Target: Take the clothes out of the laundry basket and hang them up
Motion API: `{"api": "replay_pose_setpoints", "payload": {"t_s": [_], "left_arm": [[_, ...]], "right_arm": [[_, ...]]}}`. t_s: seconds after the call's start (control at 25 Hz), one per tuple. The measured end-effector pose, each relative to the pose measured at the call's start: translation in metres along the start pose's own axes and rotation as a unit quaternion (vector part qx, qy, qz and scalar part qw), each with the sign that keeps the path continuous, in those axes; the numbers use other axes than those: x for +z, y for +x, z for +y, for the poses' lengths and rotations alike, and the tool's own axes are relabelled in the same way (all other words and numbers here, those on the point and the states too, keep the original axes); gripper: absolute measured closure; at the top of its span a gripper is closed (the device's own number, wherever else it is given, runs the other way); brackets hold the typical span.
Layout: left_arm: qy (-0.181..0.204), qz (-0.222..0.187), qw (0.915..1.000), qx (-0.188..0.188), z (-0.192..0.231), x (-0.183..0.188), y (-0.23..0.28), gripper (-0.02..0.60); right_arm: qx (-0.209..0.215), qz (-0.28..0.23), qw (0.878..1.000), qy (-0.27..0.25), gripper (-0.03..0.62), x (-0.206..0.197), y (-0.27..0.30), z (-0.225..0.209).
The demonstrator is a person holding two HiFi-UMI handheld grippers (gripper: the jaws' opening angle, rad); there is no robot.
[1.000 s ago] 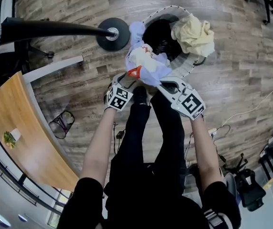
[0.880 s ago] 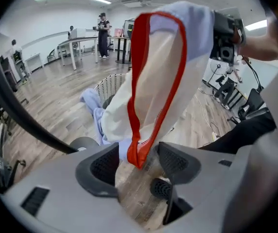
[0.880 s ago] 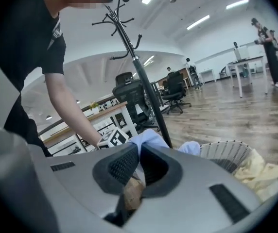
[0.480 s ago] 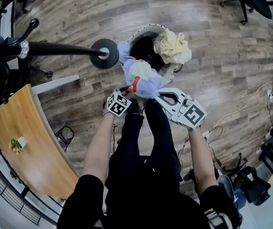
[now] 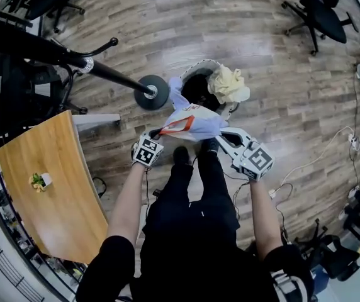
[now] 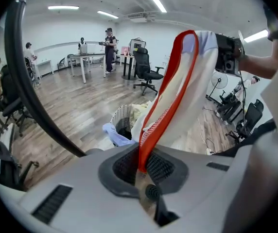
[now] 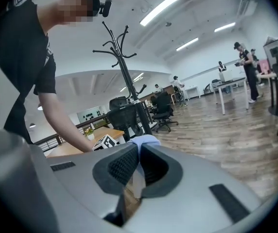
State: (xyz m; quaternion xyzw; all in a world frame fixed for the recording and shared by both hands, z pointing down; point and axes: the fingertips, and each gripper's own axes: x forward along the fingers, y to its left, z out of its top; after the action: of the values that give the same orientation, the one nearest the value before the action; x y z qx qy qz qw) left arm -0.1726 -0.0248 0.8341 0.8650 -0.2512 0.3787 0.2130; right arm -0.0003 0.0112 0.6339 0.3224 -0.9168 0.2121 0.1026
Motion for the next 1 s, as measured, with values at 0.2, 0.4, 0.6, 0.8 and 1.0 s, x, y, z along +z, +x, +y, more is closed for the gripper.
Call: {"api": "replay_pose_setpoints", "payload": {"t_s": [0.2, 0.4, 0.6, 0.8, 1.0], "left_arm": [[-0.024, -0.031, 0.9988, 0.03, 0.013, 0.018, -0.053, 0.547], [-0.011, -0.043, 0.9988, 0.018, 0.005, 0.024, -0.103, 0.546], [0.01, -0.084, 0.9958, 0.034, 0.011, 0.047, -0.156, 0.546], [-0.007, -0.143, 0.9858, 0.087, 0.031, 0.07, -0.214, 0.546], [-0.042, -0.183, 0.9726, 0.138, 0.043, 0.083, -0.264, 0.546]], "right_arm": [[-0.016, -0.013, 1.0, 0.004, 0.576, 0.022, 0.001, 0.009], [-0.033, -0.034, 0.999, 0.001, 0.576, 0.053, -0.001, 0.026], [-0.04, -0.045, 0.998, -0.014, 0.576, 0.072, -0.006, 0.039], [-0.03, -0.064, 0.997, -0.02, 0.576, 0.089, -0.001, 0.056], [0.017, -0.06, 0.997, -0.041, 0.576, 0.102, 0.012, 0.071]]}}
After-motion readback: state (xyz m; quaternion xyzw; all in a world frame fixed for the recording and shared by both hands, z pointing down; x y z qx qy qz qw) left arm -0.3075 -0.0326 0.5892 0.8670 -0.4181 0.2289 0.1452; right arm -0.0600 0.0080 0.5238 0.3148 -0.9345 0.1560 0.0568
